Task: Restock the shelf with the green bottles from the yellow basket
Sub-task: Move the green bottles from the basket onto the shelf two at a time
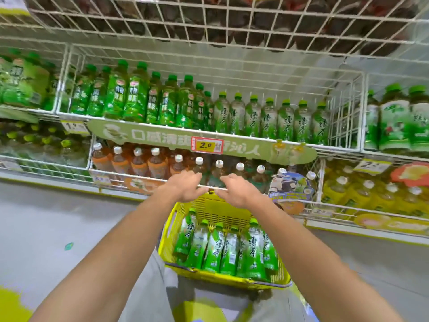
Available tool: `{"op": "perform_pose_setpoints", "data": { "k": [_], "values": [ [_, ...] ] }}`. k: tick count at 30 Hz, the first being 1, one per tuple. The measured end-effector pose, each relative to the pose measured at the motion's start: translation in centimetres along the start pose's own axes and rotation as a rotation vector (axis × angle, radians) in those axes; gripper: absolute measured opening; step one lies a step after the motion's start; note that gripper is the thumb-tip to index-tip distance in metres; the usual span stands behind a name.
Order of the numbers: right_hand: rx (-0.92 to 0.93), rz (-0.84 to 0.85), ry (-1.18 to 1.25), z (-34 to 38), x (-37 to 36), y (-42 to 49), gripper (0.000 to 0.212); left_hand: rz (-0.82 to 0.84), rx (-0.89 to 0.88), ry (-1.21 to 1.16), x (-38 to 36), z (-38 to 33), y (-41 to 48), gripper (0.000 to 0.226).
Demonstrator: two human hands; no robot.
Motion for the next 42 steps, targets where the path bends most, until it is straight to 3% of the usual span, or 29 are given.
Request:
{"op": "perform_pose_setpoints", "data": {
  "k": [9,20,32,37,42],
  "values": [
    [-0.159,0.333,0.007,-4.5,-16.9,2.3,0.061,0.264,0.03,-0.155,-16.2,2.9,3.3,0.056],
    [-0.225,0.473,0.007,-6.4,-25.0,6.6,0.053,0.442,0.013,-0.195,-24.5,3.4,8.2,0.046],
    [-0.3,0.419,0.199,-6.5,-26.5,7.9,0.05,0.356,0.065,-0.28,-26.7,2.2,9.6,0.046],
    [-0.335,0.38,0.325,-7.3,-24.9,7.5,0.07,0.284,0.179,-0.409,-25.3,3.6,8.5,0.063],
    [-0.415,0.402,0.402,-8.5,-24.7,6.6,0.084,0.239,0.191,-0.513,-25.1,3.4,7.4,0.065]
  ]
}}
Point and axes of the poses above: each hand's wrist, its own y-axis towards the middle knuckle, its own x-axis out of the back of the hand, z = x × y, the point moved 10 cm from there along y, towards the middle knuckle, and after that the axes turned 9 degrees about -x, right-handed, at the moved point
